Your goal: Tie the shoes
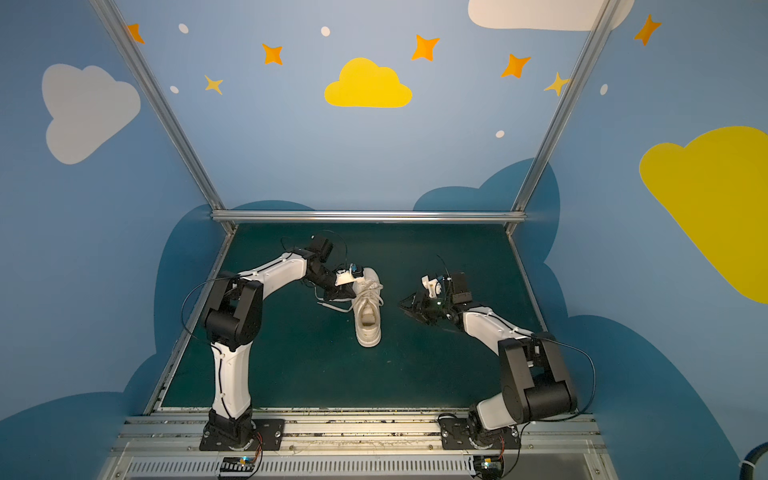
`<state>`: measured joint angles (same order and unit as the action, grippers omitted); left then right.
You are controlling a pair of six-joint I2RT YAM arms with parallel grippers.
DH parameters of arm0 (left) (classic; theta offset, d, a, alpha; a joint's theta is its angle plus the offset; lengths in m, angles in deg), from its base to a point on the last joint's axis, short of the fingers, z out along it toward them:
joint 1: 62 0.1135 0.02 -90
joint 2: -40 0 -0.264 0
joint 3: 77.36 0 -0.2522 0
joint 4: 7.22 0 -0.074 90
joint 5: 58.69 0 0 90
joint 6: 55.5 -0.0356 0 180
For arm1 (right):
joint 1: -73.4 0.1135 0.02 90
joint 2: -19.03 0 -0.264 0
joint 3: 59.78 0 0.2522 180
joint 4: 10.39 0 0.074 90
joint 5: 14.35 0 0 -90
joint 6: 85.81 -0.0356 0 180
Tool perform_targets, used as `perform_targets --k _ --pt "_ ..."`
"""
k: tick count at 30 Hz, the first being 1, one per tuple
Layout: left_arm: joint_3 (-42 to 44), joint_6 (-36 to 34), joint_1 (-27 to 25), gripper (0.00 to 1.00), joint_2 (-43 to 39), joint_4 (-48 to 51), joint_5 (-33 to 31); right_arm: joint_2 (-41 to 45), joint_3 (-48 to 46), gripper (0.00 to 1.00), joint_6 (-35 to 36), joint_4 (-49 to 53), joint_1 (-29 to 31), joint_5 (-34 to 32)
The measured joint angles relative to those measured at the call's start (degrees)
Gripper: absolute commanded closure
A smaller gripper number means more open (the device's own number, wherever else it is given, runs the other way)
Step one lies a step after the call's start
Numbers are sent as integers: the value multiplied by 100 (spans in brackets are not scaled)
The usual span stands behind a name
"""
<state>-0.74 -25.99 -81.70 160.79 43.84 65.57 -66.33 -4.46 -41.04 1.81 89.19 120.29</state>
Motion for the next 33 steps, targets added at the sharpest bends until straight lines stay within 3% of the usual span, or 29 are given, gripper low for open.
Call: perform_targets --k 6,18,33 --pt "50 4 0 97 -48 -42 -105 -330 0 58 -153 -308 109 83" --pt "404 -44 -35 97 -957 -240 -328 -1102 157 82 -643 -1226 396 197" --pt "404 -170 -299 97 -1134 -238 -632 -1722 251 86 -1051 -2026 570 256"
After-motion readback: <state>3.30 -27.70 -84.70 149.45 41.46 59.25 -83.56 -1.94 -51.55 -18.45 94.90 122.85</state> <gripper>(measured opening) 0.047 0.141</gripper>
